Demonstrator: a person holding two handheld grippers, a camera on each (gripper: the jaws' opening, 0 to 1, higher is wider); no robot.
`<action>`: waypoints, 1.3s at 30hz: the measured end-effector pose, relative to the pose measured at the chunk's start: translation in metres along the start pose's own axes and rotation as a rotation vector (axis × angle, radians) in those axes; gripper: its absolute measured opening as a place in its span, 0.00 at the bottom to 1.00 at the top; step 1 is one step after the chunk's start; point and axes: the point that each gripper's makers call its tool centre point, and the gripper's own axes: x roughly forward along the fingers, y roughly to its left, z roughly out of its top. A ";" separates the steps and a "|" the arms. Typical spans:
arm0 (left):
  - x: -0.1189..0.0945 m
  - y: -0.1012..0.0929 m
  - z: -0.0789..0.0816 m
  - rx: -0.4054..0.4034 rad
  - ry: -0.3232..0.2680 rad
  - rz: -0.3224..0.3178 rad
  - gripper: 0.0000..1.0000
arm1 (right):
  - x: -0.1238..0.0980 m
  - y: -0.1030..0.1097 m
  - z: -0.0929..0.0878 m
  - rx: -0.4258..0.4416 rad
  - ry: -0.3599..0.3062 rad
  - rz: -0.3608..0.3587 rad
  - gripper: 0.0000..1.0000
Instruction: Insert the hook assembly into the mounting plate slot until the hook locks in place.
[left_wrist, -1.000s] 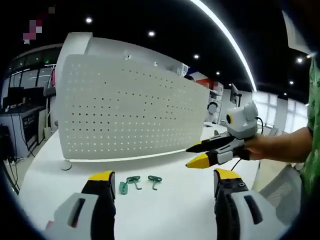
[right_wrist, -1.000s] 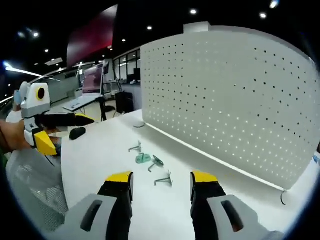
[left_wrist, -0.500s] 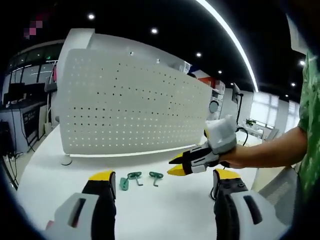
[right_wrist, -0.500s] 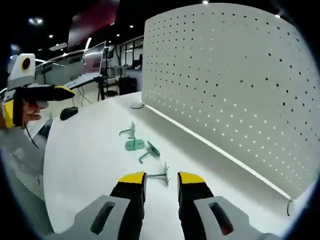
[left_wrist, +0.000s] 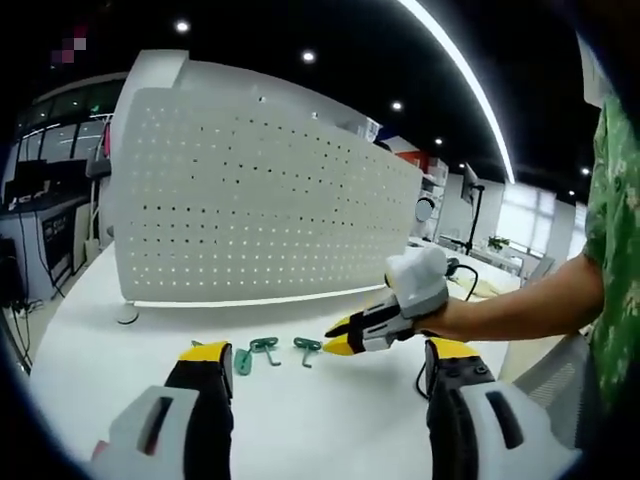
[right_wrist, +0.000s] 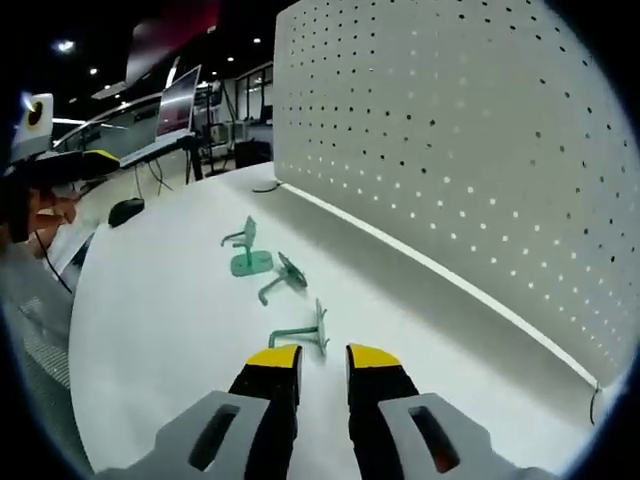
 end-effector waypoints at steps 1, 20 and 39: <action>0.000 0.000 0.000 -0.001 0.000 0.000 0.81 | 0.001 0.000 -0.001 0.001 0.004 0.000 0.16; 0.002 -0.003 -0.005 -0.016 0.014 -0.012 0.79 | 0.016 -0.003 -0.009 -0.001 0.001 -0.003 0.07; 0.002 -0.001 -0.007 -0.020 0.023 -0.013 0.77 | 0.014 -0.001 -0.006 -0.017 -0.017 -0.007 0.02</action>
